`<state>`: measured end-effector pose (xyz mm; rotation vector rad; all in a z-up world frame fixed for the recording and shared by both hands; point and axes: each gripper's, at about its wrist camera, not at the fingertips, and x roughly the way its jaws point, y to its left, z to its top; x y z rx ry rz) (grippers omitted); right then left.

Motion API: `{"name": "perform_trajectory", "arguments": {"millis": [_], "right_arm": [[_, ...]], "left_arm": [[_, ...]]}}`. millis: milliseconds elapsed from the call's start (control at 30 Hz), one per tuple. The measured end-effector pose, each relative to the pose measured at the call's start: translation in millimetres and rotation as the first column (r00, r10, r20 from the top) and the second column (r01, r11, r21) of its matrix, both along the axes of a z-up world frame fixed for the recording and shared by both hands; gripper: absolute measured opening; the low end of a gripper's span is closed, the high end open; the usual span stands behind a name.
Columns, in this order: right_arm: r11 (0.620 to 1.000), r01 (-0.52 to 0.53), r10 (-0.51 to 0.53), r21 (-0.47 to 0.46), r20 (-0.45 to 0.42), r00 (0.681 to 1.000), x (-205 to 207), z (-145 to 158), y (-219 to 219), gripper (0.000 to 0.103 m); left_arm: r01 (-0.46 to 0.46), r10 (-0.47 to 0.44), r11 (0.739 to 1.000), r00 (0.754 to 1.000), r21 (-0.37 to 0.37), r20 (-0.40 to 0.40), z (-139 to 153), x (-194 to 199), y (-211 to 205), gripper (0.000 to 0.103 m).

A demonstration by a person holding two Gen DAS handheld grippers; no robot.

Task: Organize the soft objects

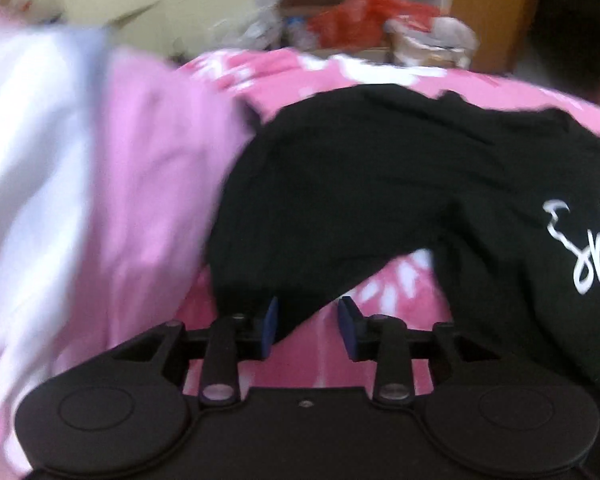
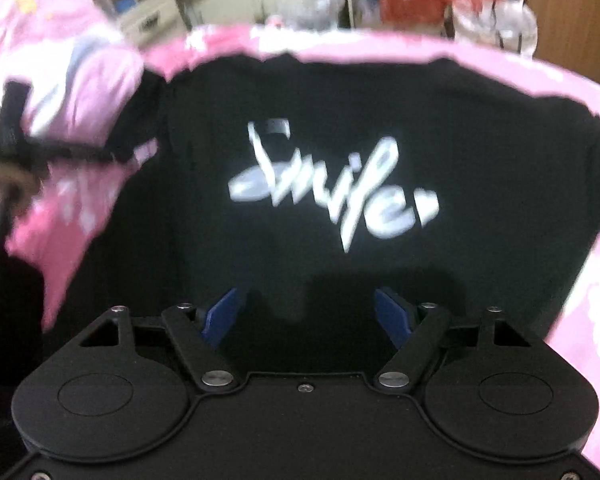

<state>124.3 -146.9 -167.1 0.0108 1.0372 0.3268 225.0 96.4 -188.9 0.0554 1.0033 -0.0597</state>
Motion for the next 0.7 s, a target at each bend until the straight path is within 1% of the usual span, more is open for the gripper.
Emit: {"name": "perform_trajectory", "arguments": {"millis": [33,67,100,133,167,200,233,300,333,433,500,533,567,600,633,667,700], "right_arm": [[1.0,-0.003,0.003,-0.024,-0.02,1.0,-4.0,-1.8,-1.9,0.075],[0.999,-0.002,0.001,-0.041,-0.027,1.0,-8.9,-1.4,-5.3,0.075],[0.999,0.001,-0.003,-0.047,-0.027,1.0,-14.4,1.4,-9.8,0.075],[1.0,0.007,-0.007,-0.024,-0.015,1.0,-20.8,9.8,-16.2,0.075],[1.0,0.005,-0.005,-0.005,-0.012,1.0,-24.6,15.9,-19.6,0.075],[1.0,-0.003,0.003,0.007,-0.02,1.0,-26.7,19.9,-21.4,0.076],[1.0,-0.018,0.019,0.018,-0.039,0.999,-28.6,23.9,-22.7,0.076],[0.998,-0.065,0.067,0.026,-0.089,0.994,-38.5,30.7,-22.9,0.077],[0.997,-0.079,0.079,-0.001,-0.087,0.993,-46.6,33.6,-21.2,0.077],[0.993,-0.103,0.099,-0.066,-0.067,0.993,-68.9,44.7,-18.6,0.077],[0.993,-0.101,0.099,-0.067,-0.03,0.995,-86.8,59.3,-21.6,0.078],[0.993,-0.108,0.107,-0.05,-0.034,0.994,-90.1,61.6,-23.4,0.083],[0.993,-0.116,0.115,-0.032,-0.037,0.993,-93.3,63.9,-25.3,0.086],[0.992,-0.123,0.123,-0.015,-0.041,0.992,-96.6,66.1,-27.2,0.087],[0.991,-0.137,0.137,-0.004,-0.049,0.989,-98.7,66.3,-28.0,0.087],[0.986,-0.167,0.166,-0.01,-0.065,0.984,-98.4,61.5,-26.7,0.087],[0.98,-0.198,0.196,-0.022,-0.077,0.978,-97.5,56.3,-25.6,0.087]], "left_arm": [[-0.024,0.024,1.0,1.0,0.002,-0.014,3.6,-1.9,4.6,0.03],[-0.044,0.045,0.998,0.999,0.04,-0.022,10.7,-8.2,5.3,0.03],[-0.03,0.031,0.999,0.999,0.044,-0.021,16.4,-15.8,4.3,0.032],[-0.015,0.016,0.999,1.0,0.047,-0.021,22.0,-23.4,3.2,0.034],[0.028,-0.027,1.0,0.999,0.011,-0.047,27.7,-37.1,-2.2,0.036],[0.07,-0.073,0.997,0.995,-0.04,-0.074,31.4,-53.7,-8.6,0.038],[0.098,-0.105,0.992,0.99,-0.073,-0.096,32.5,-66.9,-12.4,0.04],[0.17,-0.192,0.975,0.969,-0.146,-0.154,30.3,-93.8,-28.1,0.04],[0.19,-0.214,0.97,0.963,-0.154,-0.163,30.5,-105.6,-32.8,0.04],[0.259,-0.282,0.956,0.943,-0.14,-0.178,31.8,-141.2,-44.8,0.041],[0.238,-0.27,0.957,0.94,-0.165,-0.21,29.5,-155.8,-42.6,0.043],[0.227,-0.264,0.958,0.938,-0.178,-0.225,28.3,-163.1,-41.5,0.043],[0.205,-0.259,0.955,0.929,-0.214,-0.265,22.5,-170.0,-40.4,0.043],[0.204,-0.263,0.954,0.92,-0.218,-0.29,18.5,-173.6,-41.7,0.042],[0.213,-0.261,0.958,0.922,-0.19,-0.285,17.9,-177.3,-45.0,0.041],[0.221,-0.259,0.962,0.925,-0.161,-0.279,17.4,-180.9,-48.4,0.036],[0.209,-0.242,0.968,0.928,-0.142,-0.283,15.1,-182.0,-51.9,0.031]]}}
